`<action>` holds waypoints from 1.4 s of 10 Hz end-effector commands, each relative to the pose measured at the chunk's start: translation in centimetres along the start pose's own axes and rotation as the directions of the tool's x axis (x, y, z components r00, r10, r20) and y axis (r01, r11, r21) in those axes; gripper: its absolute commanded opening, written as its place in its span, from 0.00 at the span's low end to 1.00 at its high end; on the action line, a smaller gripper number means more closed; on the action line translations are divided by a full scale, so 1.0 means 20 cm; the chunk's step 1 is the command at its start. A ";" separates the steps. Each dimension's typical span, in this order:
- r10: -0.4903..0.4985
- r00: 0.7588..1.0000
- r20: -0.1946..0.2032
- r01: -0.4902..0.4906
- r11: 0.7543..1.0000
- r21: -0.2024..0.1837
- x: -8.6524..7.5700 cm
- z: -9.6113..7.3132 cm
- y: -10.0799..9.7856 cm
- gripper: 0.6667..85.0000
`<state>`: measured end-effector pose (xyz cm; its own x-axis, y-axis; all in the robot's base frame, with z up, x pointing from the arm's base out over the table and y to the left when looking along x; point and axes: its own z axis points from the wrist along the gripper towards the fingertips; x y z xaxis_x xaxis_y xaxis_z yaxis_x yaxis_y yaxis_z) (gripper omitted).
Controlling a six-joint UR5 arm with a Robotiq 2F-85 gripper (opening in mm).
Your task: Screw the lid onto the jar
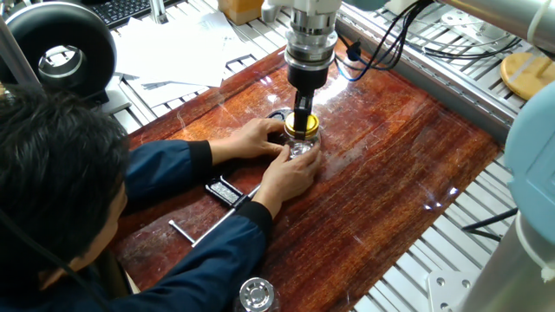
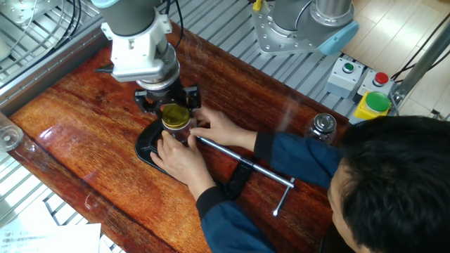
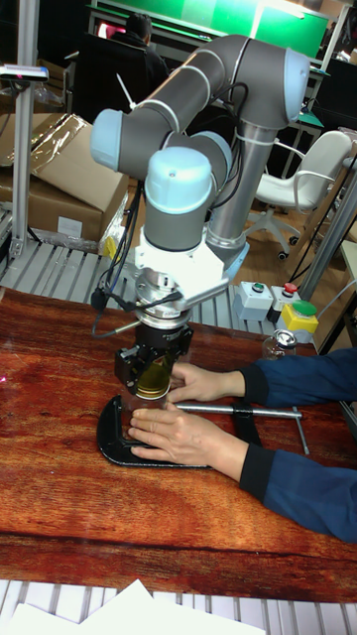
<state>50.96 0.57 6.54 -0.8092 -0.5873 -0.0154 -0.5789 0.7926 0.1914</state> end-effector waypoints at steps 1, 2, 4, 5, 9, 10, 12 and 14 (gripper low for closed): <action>0.040 0.999 0.036 -0.040 0.999 -0.009 -0.03 0.00 -0.06 0.68; 0.047 0.999 0.001 -0.047 0.999 -0.006 0.00 -0.06 -0.08 0.68; 0.156 0.988 -0.013 -0.156 0.988 -0.020 -0.02 -0.13 -0.06 0.68; 0.197 0.980 -0.007 -0.197 0.980 -0.010 -0.03 -0.12 -0.06 0.69; 0.117 0.990 0.083 -0.118 0.993 0.002 -0.06 0.00 -0.12 1.00; 0.113 0.991 0.077 -0.115 0.993 0.018 -0.06 0.00 -0.13 1.00; 0.119 0.991 0.060 -0.122 0.992 0.040 -0.08 -0.02 -0.11 1.00; 0.156 0.987 0.047 -0.157 0.987 0.025 -0.12 -0.06 -0.03 1.00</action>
<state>53.26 -0.03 6.68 -0.8800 -0.4733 -0.0397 -0.4731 0.8659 0.1622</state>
